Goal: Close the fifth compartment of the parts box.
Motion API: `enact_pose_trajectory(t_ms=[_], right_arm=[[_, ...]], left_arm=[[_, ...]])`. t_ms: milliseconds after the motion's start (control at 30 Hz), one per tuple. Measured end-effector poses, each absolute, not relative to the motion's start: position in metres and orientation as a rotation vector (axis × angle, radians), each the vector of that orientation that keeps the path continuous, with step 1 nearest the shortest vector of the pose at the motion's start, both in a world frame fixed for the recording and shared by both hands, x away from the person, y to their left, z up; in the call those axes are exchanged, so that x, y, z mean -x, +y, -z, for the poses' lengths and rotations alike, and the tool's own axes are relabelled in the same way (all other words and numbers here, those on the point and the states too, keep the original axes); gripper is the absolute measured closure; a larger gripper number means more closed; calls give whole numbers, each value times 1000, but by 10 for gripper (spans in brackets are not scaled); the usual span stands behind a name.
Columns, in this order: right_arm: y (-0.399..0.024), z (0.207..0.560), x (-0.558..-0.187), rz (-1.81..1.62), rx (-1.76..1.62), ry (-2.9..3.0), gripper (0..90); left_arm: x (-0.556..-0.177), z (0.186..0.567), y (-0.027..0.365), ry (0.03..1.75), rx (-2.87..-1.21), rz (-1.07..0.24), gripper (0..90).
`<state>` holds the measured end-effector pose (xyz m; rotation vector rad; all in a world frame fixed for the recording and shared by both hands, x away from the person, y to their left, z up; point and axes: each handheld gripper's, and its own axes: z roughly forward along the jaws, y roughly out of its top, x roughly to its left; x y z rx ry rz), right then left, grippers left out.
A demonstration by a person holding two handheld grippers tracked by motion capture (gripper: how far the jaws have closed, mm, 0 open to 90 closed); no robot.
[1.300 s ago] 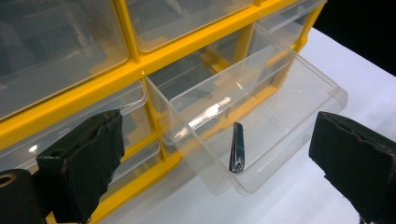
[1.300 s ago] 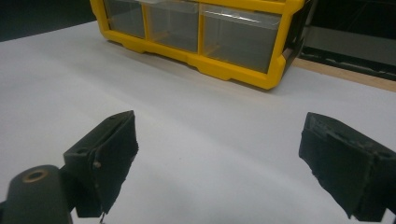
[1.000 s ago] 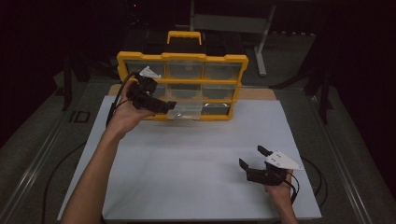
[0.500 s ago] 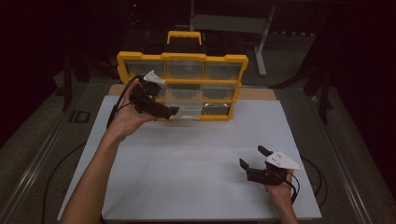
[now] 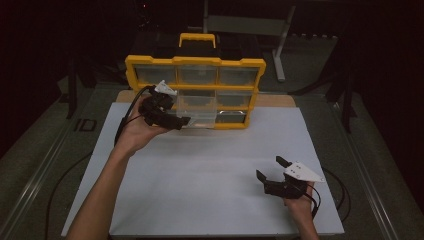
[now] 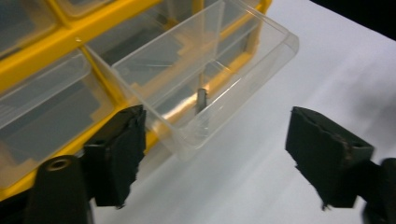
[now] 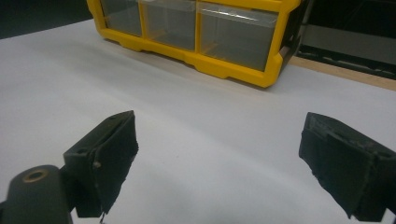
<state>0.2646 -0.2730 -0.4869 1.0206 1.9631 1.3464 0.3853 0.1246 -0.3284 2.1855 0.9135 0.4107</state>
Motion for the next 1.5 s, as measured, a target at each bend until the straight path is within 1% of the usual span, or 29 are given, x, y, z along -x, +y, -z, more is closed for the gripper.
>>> enact_pose_trajectory(t_ms=[133,233,333,433,633,800,1000,1167,1500], right_arm=[[-273,487,-265,-1347,-1021,1964,111],[-273,487,-265,-1346,-1021,1964,111],[-272,487,-265,-1345,-1024,1963,111],[-272,487,-265,-1345,-1023,1964,111],[-272,487,-265,-1344,-1025,1964,111],[-273,487,-265,-1345,-1024,1964,111],[-272,487,-265,-1345,-1026,1965,111],[-272,487,-265,-1345,-1027,1964,111],[-273,487,-265,-1346,-1027,1965,111]], left_arm=[[-381,332,127,905,-2188,-422,373],[-378,333,129,903,-2171,-448,451],[-376,334,130,892,-2169,-438,535],[-374,334,130,877,-2176,-435,593],[-375,338,131,896,-2165,-408,629],[-375,341,132,913,-2158,-419,671],[-374,347,130,903,-2177,-397,776],[-376,354,128,917,-2180,-392,888],[-380,364,122,940,-2185,-411,900]])
